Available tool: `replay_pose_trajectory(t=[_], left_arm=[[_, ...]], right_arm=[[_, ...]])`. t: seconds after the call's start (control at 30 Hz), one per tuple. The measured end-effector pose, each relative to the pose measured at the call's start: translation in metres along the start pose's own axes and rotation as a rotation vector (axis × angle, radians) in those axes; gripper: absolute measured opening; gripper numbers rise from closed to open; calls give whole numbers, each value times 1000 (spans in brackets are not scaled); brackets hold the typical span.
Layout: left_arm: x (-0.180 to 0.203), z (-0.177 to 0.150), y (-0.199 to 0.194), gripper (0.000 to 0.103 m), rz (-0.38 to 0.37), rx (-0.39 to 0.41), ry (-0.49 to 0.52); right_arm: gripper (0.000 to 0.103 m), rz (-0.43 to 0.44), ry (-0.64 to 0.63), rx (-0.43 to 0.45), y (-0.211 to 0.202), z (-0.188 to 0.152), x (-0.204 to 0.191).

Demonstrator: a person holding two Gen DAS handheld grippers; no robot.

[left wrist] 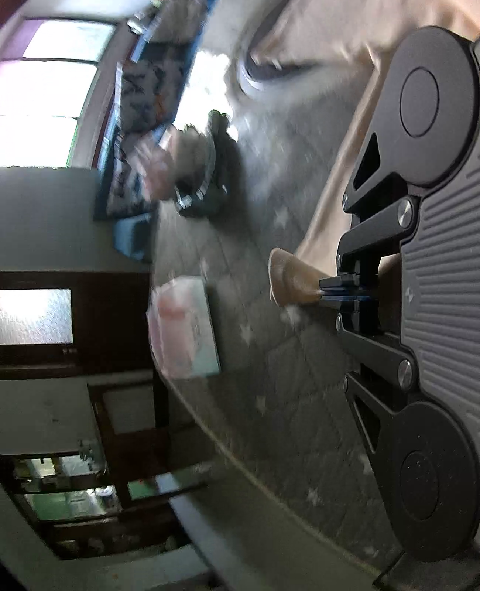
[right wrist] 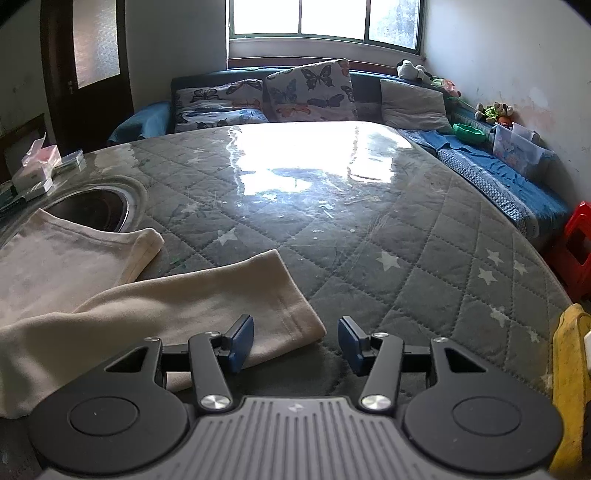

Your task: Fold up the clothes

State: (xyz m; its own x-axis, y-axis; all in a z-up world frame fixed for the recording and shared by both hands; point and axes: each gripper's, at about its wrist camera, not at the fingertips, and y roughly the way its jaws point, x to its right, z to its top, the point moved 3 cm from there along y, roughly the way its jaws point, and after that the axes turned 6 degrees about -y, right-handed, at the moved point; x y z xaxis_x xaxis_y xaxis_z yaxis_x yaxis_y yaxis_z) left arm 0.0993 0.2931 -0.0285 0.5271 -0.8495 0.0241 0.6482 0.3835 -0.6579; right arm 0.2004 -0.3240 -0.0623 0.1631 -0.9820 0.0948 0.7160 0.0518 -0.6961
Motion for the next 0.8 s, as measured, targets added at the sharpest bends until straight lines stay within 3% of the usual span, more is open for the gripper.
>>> replay_pose_trajectory(t=[0.2, 0.3, 0.4, 0.57, 0.63, 0.7, 0.8], left_arm=[[-13, -9, 5, 7, 93, -48, -22], [-14, -12, -7, 7, 82, -46, -20], [1, -17, -28, 8, 13, -18, 41], [49, -38, -67, 11, -194, -17, 179], [70, -48, -79, 11, -271, -29, 220], [93, -56, -84, 11, -360, -62, 238], [124, -68, -87, 11, -434, -89, 308]], right_arm=[[52, 4, 3, -1, -2, 0, 2], [52, 3, 0, -2, -2, 0, 3], [52, -13, 20, 0, 1, 1, 8], [50, 3, 23, 13, -1, 2, 8], [42, 13, 23, 19, -2, 2, 8], [13, 22, 23, 25, -3, 2, 7], [9, 36, 22, 33, -4, 2, 6]])
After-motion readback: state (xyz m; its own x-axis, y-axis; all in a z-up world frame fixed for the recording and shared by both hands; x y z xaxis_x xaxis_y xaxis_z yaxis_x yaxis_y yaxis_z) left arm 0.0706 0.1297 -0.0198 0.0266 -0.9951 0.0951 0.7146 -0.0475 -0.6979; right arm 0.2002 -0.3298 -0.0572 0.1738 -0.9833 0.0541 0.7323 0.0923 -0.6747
